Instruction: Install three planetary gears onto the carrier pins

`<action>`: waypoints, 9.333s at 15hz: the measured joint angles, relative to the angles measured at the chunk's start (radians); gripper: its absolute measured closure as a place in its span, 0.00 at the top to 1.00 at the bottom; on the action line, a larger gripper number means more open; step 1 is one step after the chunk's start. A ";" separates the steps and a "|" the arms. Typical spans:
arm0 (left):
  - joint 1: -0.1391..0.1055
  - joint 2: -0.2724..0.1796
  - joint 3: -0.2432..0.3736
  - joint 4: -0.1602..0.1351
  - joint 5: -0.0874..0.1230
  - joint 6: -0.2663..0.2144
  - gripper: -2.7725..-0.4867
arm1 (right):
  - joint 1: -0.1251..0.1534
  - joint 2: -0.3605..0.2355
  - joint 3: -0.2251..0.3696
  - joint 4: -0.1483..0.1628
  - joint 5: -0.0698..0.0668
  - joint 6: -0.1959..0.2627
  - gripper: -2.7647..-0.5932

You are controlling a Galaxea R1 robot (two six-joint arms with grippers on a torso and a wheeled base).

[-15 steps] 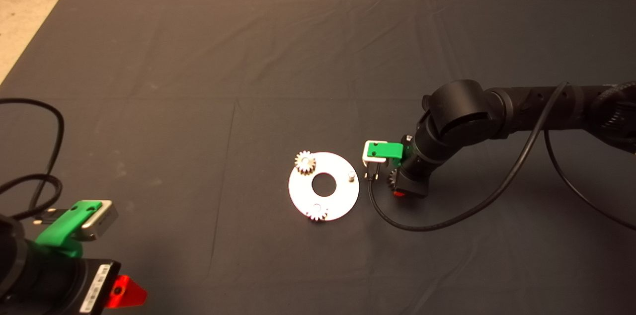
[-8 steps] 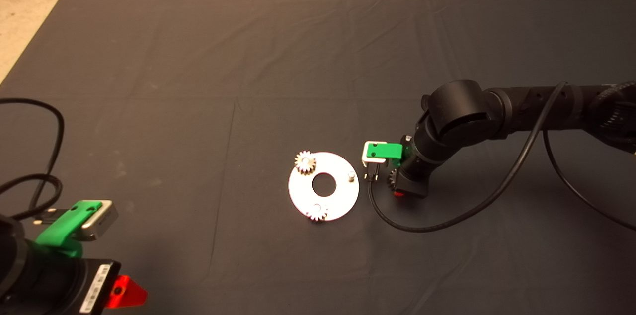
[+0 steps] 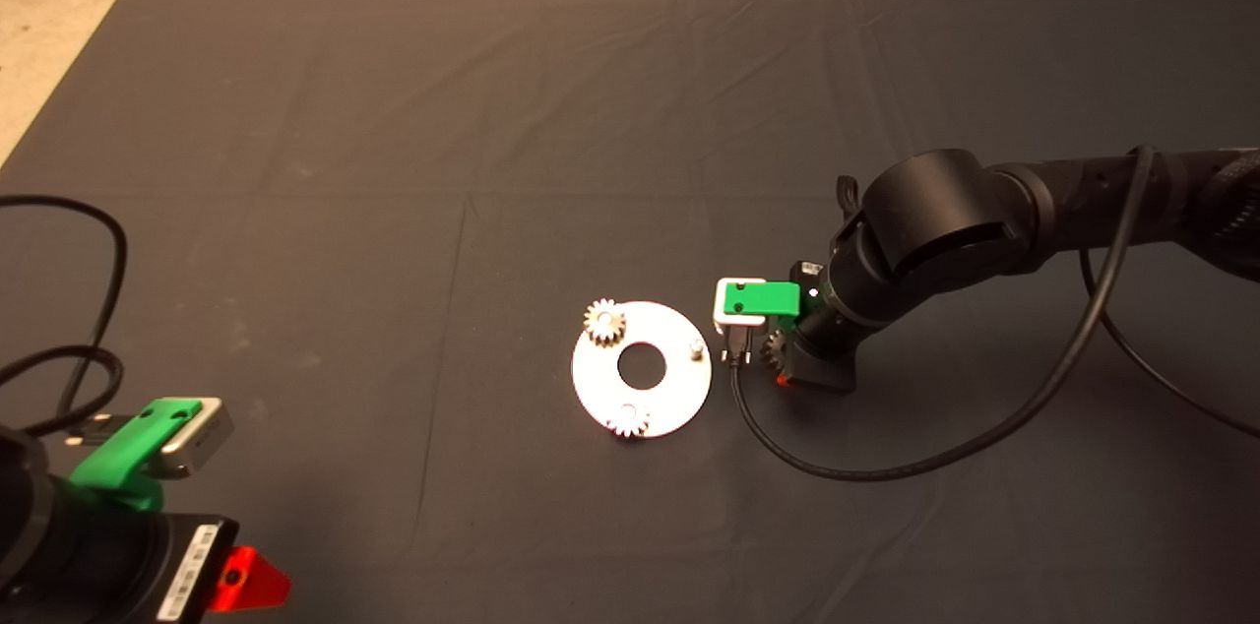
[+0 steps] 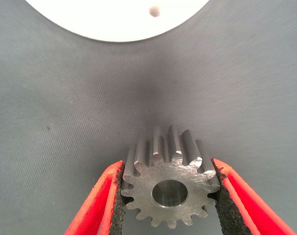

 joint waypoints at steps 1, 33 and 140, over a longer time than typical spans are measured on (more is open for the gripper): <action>0.000 0.000 0.000 -0.001 0.000 0.000 0.87 | 0.012 0.000 0.009 0.000 0.001 0.003 0.24; 0.000 -0.001 0.000 -0.004 0.000 0.000 0.87 | 0.090 0.211 -0.162 0.201 0.000 -0.011 0.24; 0.000 -0.017 0.000 -0.037 0.000 0.056 0.87 | 0.005 0.225 -0.183 0.027 0.004 -0.145 0.27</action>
